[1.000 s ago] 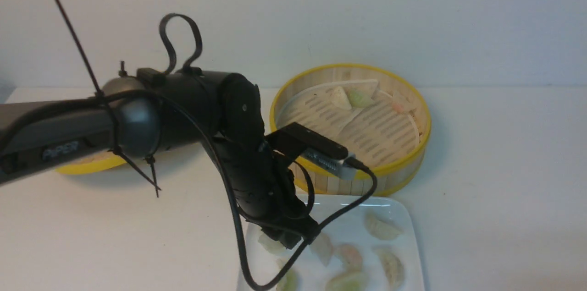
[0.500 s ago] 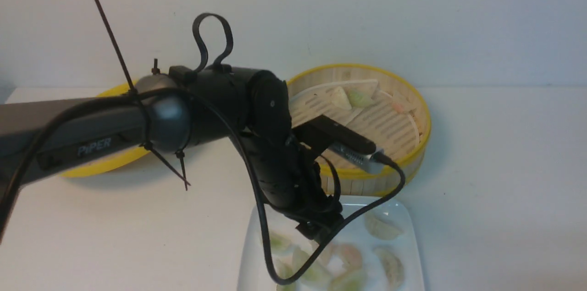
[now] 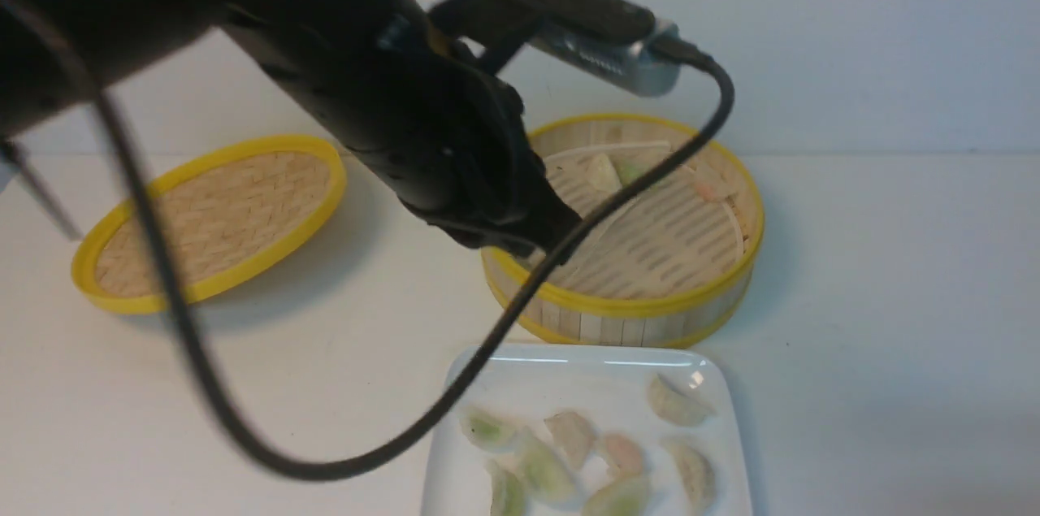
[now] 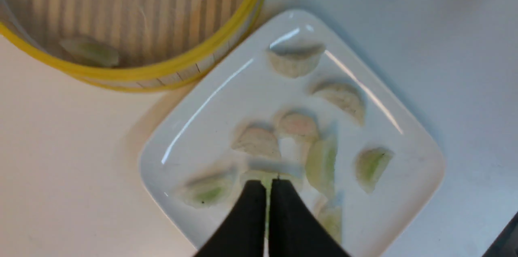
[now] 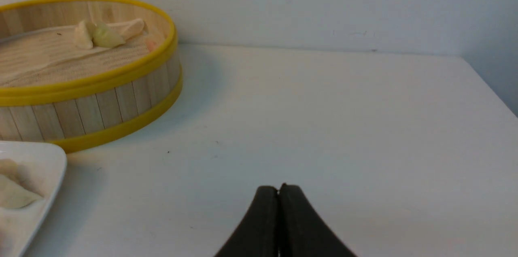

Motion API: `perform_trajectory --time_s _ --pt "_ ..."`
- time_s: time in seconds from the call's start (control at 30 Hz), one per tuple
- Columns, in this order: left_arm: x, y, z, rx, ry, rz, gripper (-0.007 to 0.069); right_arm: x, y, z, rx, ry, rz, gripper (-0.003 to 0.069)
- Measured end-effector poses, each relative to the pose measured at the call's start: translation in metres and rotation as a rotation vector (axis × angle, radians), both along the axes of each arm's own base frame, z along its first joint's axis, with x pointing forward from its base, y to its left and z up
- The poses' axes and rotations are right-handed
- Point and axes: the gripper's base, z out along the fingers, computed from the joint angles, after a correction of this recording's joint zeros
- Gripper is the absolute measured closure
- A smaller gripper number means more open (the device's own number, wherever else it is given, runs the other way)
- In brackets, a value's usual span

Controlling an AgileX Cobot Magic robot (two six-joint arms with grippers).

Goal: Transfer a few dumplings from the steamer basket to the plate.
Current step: Use the right arm to grab a dumpling from inside the steamer

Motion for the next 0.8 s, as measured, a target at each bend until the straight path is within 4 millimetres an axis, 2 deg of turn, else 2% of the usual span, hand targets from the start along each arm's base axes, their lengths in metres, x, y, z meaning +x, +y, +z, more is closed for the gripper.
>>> perform_trajectory --time_s 0.13,0.23,0.37,0.43,0.5,0.6,0.63,0.67,0.73,0.8 --pt "-0.035 0.026 0.030 -0.098 -0.133 0.017 0.0631 0.000 0.000 0.000 0.000 -0.001 0.000 0.0673" --pt "-0.058 0.045 0.036 -0.144 -0.199 0.037 0.0631 0.000 0.000 0.000 0.000 -0.001 0.000 0.0673" --pt "-0.095 0.076 0.030 -0.210 -0.268 0.104 0.0631 0.000 0.000 0.000 0.001 -0.001 0.000 0.0673" --pt "-0.104 0.084 0.026 -0.217 -0.277 0.119 0.0631 0.000 0.000 0.001 0.015 -0.010 0.000 0.0673" --pt "-0.119 0.098 0.018 -0.237 -0.295 0.153 0.0631 0.001 0.002 0.003 0.121 -0.059 -0.006 0.0673" --pt "-0.133 0.112 0.007 -0.240 -0.317 0.191 0.0631 0.003 0.001 0.016 0.434 -0.211 -0.037 0.0673" --pt "-0.138 0.118 0.003 -0.241 -0.324 0.209 0.0631 0.002 -0.001 0.021 0.588 -0.273 -0.057 0.0673" --pt "-0.140 0.120 0.001 -0.241 -0.325 0.222 0.0631 0.002 -0.002 0.024 0.656 -0.300 -0.067 0.0673" --pt "-0.149 0.130 0.002 -0.264 -0.350 0.264 0.0631 0.001 -0.006 0.029 0.856 -0.377 -0.105 0.0673" --pt "-0.154 0.136 0.005 -0.283 -0.371 0.293 0.0631 0.001 -0.010 0.031 0.954 -0.422 -0.132 0.0673"
